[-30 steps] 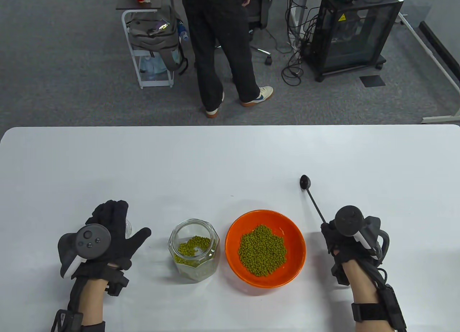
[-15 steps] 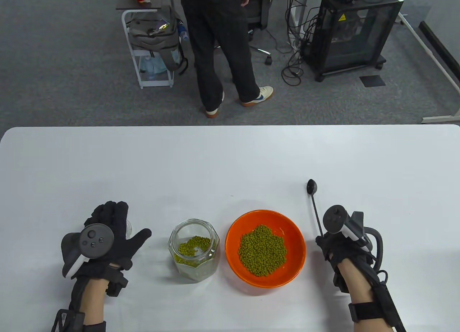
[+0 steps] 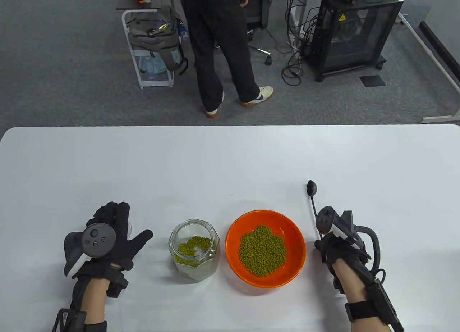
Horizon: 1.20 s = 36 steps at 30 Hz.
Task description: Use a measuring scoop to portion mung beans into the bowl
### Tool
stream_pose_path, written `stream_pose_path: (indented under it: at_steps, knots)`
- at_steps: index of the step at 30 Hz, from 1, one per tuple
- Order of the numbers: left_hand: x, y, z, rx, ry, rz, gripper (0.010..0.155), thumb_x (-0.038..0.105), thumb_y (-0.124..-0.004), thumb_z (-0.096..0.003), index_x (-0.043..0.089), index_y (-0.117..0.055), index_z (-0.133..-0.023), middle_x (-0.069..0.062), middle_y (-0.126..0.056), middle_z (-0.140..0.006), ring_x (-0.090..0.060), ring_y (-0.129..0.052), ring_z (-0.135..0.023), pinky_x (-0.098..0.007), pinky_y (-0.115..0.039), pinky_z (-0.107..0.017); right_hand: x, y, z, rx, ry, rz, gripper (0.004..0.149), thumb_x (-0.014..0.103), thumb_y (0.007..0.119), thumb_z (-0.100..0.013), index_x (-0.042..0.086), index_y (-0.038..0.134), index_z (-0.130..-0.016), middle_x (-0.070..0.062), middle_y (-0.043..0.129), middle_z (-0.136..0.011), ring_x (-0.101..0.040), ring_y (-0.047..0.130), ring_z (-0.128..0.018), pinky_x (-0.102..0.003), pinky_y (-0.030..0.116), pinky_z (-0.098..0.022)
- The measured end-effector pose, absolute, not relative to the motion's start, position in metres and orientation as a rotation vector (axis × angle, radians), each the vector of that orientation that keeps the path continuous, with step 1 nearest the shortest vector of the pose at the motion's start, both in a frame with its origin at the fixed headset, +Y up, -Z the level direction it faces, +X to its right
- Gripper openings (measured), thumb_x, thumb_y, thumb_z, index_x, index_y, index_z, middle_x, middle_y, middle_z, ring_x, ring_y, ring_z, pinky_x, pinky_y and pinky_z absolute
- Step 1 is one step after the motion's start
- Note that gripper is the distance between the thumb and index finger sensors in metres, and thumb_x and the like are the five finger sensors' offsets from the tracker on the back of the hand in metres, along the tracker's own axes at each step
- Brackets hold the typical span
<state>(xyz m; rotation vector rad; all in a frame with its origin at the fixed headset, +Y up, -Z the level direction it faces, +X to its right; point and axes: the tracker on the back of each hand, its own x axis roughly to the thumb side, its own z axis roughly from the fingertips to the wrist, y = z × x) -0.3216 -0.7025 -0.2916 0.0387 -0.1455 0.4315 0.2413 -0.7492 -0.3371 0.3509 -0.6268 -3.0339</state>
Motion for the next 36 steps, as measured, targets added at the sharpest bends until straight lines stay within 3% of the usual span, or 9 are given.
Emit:
stream_pose_path:
  at_steps: [12, 36]
  knots:
    - [-0.318, -0.705, -0.293, 0.012, -0.151, 0.422, 0.102, 0.079, -0.068, -0.0503, 0.01, -0.028, -0.114, -0.027, -0.021, -0.117, -0.062, -0.024, -0.106, -0.08, -0.023, -0.07, 0.257, -0.755, -0.338, 0.457, -0.702, -3.069, 0.046, 0.058, 0.078, -0.046, 0.018, 0.099, -0.049, -0.004, 0.105, -0.035, -0.018, 0.099, -0.012, -0.037, 0.088, -0.016]
    - [-0.316, -0.71, -0.295, -0.016, -0.153, 0.417, 0.101, 0.078, -0.068, -0.0504, 0.011, -0.028, -0.114, -0.027, -0.021, -0.117, -0.062, -0.025, -0.106, -0.08, -0.024, -0.07, 0.28, -0.764, -0.337, 0.556, -0.835, -3.193, 0.047, 0.061, 0.078, -0.044, 0.019, 0.099, -0.043, -0.003, 0.105, -0.031, -0.016, 0.099, -0.009, -0.036, 0.088, -0.014]
